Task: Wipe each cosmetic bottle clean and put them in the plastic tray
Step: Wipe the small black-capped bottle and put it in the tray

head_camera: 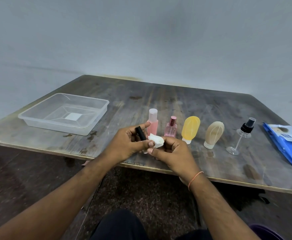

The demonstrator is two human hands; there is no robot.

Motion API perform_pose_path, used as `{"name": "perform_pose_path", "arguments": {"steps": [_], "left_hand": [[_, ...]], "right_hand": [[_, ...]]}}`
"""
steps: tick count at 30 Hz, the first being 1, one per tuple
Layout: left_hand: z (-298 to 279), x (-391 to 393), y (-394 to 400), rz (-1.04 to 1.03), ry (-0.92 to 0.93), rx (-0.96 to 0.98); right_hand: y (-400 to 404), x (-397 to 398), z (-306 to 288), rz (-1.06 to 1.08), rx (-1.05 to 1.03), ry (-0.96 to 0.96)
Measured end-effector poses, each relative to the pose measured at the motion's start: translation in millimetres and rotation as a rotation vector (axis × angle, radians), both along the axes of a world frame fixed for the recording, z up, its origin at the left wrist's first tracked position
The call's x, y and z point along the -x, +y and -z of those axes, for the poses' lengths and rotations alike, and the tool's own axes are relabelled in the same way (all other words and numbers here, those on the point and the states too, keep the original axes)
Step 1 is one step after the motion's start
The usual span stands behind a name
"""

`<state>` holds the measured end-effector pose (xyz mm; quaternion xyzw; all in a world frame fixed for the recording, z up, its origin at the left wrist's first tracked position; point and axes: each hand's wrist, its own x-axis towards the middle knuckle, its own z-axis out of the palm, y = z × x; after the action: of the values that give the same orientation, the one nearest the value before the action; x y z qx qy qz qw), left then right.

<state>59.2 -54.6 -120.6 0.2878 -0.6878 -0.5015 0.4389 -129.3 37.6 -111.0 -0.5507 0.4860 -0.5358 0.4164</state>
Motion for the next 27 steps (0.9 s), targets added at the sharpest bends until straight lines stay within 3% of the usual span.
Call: {"name": "perform_pose_path", "arguments": {"steps": [5, 11, 27], "left_hand": [[-0.2, -5.5, 6.4, 0.010, -0.001, 0.081], [-7.7, -3.9, 11.4, -0.025, -0.200, 0.327], [-3.1, 1.5, -0.6, 0.062, -0.143, 0.159]], "right_hand": [[0.7, 1.0, -3.7, 0.058, -0.073, -0.183], [-4.4, 6.1, -6.5, 0.075, -0.106, -0.345], [0.6, 5.6, 5.3, 0.145, 0.058, -0.195]]}}
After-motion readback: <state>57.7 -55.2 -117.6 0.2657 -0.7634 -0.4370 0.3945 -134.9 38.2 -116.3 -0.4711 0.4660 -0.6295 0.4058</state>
